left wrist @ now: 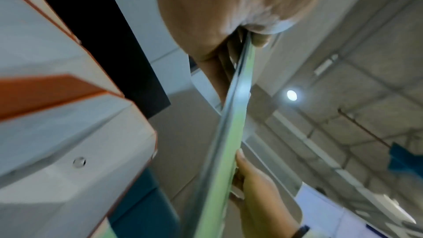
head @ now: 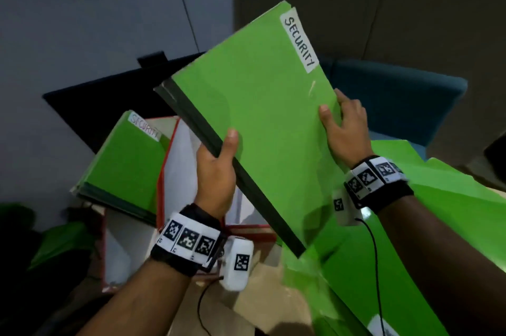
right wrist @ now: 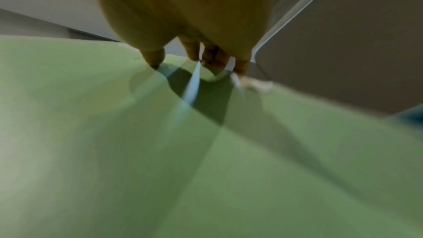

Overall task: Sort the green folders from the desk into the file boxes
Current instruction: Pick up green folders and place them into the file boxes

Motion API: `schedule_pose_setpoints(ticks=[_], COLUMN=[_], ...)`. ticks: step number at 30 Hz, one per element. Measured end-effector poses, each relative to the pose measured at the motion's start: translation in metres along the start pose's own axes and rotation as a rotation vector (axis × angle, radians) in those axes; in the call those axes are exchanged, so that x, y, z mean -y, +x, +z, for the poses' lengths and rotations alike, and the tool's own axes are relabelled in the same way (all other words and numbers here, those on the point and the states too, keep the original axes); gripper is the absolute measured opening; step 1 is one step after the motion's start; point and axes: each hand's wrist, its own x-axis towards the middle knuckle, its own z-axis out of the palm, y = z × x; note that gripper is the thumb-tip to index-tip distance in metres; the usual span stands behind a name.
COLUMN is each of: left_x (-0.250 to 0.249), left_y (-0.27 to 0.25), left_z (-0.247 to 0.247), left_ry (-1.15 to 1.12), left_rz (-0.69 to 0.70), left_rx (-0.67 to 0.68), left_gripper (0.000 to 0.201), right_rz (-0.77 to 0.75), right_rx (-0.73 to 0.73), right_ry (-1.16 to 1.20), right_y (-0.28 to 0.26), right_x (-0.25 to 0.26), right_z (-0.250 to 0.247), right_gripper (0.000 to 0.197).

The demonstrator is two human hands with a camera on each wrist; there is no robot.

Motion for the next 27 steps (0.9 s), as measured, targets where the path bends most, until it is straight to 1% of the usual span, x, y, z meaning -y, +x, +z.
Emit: schedule_pose_setpoints(ticks=[2, 4, 6, 7, 10, 13, 15, 17, 19, 22, 24, 27], left_x=[-0.018, -0.034, -0.045, -0.051, -0.062, -0.078, -0.089, -0.101, -0.115, -0.130, -0.132, -0.127], left_y=[0.012, 0.017, 0.021, 0.022, 0.027, 0.035, 0.038, 0.039, 0.039, 0.043, 0.044, 0.046], left_z=[-0.021, -0.044, -0.068, -0.079, -0.112, -0.149, -0.171, -0.190, -0.208, -0.236, -0.252, -0.271], left_ry=[-0.038, -0.012, 0.038, 0.057, 0.076, 0.047, 0.029, 0.061, 0.055, 0.031, 0.045, 0.072], left_rz=[0.060, 0.160, 0.242, 0.269, 0.354, 0.418, 0.432, 0.463, 0.537, 0.615, 0.637, 0.668], left_rx=[-0.082, -0.146, -0.202, -0.236, -0.346, -0.500, -0.582, -0.667, -0.742, -0.867, -0.896, -0.926], left_gripper=[0.016, 0.027, 0.029, 0.029, 0.016, 0.022, 0.027, 0.034, 0.034, 0.017, 0.009, 0.011], right_rz=[-0.103, -0.205, -0.278, -0.316, -0.463, -0.573, -0.646, -0.698, -0.726, -0.828, -0.904, -1.016], right_rx=[0.086, 0.161, 0.231, 0.267, 0.382, 0.508, 0.582, 0.640, 0.701, 0.782, 0.829, 0.849], right_ry=[-0.005, 0.017, 0.072, 0.102, 0.174, 0.215, 0.211, 0.204, 0.192, 0.093, -0.020, -0.155], right_y=[0.002, 0.003, 0.001, 0.000, -0.008, -0.021, -0.033, -0.047, -0.060, -0.081, -0.095, -0.111], right_x=[0.032, 0.065, 0.100, 0.117, 0.164, 0.206, 0.229, 0.245, 0.254, 0.261, 0.264, 0.269], right_z=[0.019, 0.041, 0.063, 0.076, 0.115, 0.150, 0.167, 0.185, 0.204, 0.232, 0.248, 0.270], right_gripper=[0.066, 0.069, 0.071, 0.072, 0.070, 0.066, 0.069, 0.071, 0.069, 0.061, 0.058, 0.061])
